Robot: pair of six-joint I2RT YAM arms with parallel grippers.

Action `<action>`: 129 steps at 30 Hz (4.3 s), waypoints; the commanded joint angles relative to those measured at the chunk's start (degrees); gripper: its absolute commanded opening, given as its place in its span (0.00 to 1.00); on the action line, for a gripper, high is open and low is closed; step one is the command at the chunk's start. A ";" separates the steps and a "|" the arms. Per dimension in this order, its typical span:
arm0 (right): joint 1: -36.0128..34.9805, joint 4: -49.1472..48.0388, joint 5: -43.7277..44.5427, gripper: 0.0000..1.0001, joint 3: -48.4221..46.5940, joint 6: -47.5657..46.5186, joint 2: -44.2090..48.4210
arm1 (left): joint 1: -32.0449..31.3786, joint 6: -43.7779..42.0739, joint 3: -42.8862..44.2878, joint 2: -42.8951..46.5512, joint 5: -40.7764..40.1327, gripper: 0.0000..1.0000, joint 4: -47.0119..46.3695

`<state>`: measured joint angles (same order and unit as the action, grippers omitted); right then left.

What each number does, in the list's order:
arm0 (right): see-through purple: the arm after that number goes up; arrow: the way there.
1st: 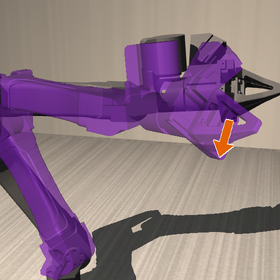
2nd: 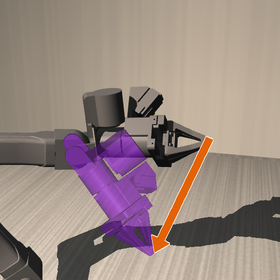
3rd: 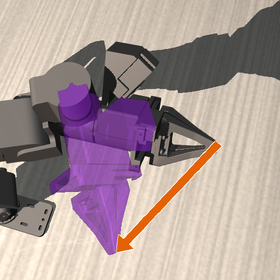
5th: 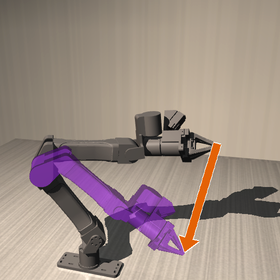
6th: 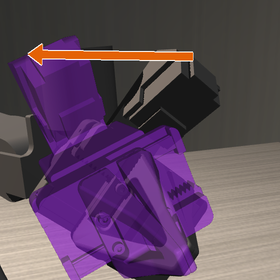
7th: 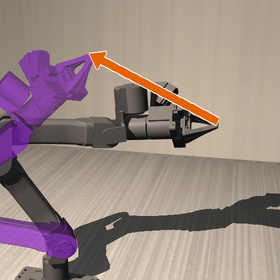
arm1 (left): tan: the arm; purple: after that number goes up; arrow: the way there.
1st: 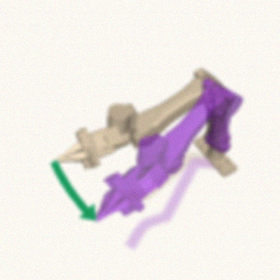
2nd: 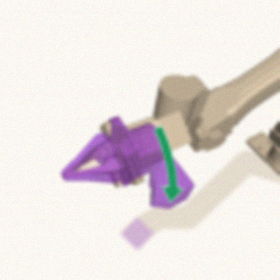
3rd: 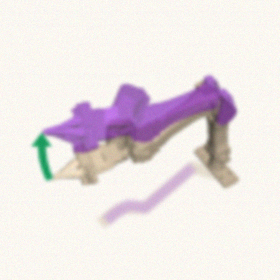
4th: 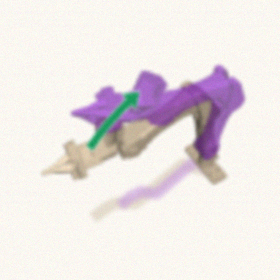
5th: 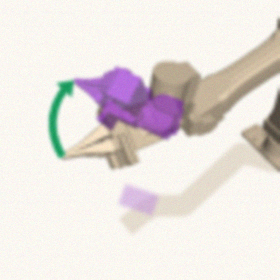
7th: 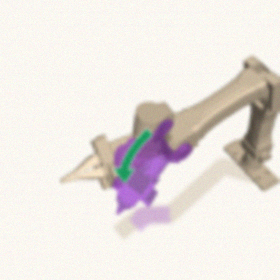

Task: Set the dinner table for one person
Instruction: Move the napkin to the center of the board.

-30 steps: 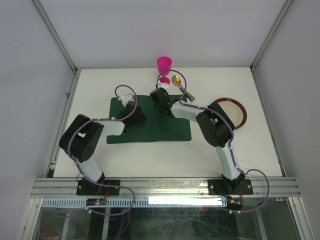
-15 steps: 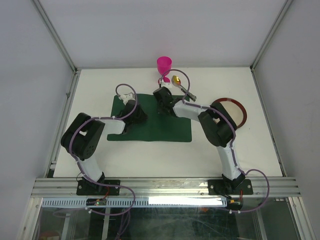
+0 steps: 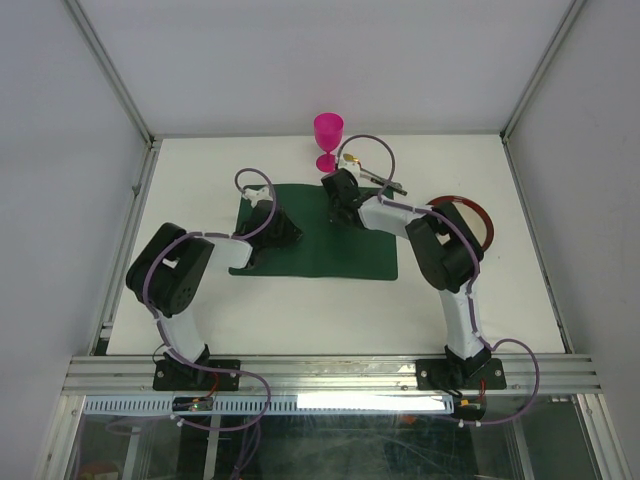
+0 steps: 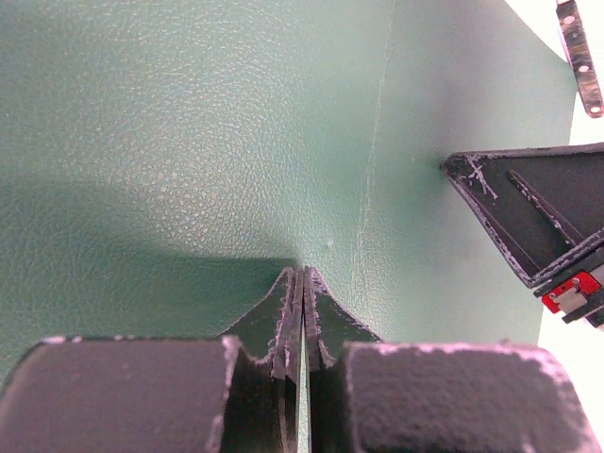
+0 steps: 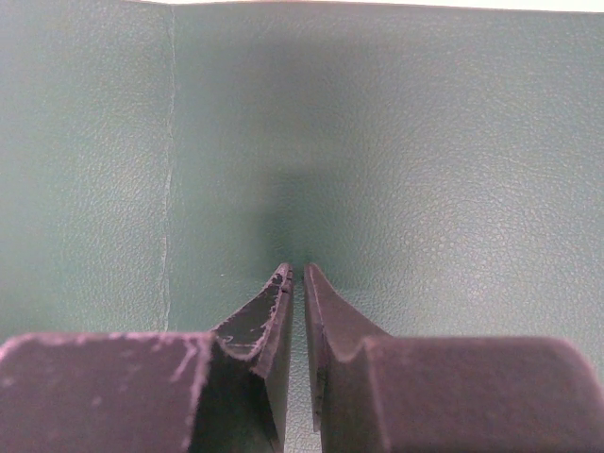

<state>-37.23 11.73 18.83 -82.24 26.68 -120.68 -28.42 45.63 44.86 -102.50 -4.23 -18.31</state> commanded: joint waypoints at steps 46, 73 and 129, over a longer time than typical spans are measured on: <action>5.02 12.20 7.38 0.13 2.94 -6.16 0.02 | -2.95 8.05 -8.97 -0.13 8.37 0.00 -13.02; 4.85 11.79 7.23 0.13 4.09 -6.29 0.82 | -6.11 9.76 -9.62 0.96 6.99 0.00 -14.69; 2.19 11.89 3.51 0.13 2.70 -3.04 -1.31 | 2.06 2.93 -13.56 11.64 0.46 0.00 -5.11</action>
<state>-34.44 14.90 23.16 -80.77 22.61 -119.00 -27.66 50.19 31.88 -93.56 -2.92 -23.51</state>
